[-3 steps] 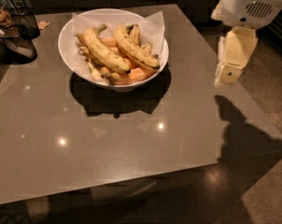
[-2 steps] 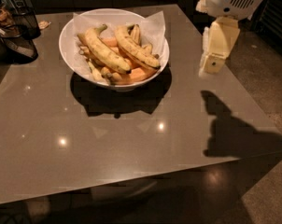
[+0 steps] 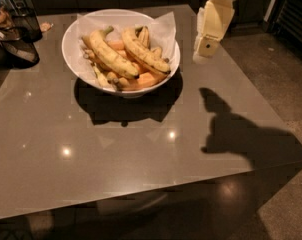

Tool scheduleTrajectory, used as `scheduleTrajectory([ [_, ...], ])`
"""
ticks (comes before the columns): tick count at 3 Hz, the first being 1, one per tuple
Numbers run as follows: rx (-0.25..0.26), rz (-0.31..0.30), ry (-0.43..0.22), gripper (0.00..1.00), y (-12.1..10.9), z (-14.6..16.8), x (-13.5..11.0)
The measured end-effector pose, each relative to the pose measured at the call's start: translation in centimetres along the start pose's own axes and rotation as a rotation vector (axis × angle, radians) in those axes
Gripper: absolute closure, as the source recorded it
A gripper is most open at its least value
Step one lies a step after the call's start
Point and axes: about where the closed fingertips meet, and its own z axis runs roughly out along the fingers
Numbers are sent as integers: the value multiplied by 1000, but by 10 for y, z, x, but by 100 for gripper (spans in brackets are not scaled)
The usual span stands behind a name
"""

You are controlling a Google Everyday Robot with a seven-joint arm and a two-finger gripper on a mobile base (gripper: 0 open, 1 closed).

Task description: Pick banana from white bowl

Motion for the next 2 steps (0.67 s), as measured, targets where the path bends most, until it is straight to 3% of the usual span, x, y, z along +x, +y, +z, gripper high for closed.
scheduleTrajectory([
  [1, -1, 28, -36, 0, -10, 7, -6],
  [2, -29, 51, -50, 8, -28, 21, -21],
])
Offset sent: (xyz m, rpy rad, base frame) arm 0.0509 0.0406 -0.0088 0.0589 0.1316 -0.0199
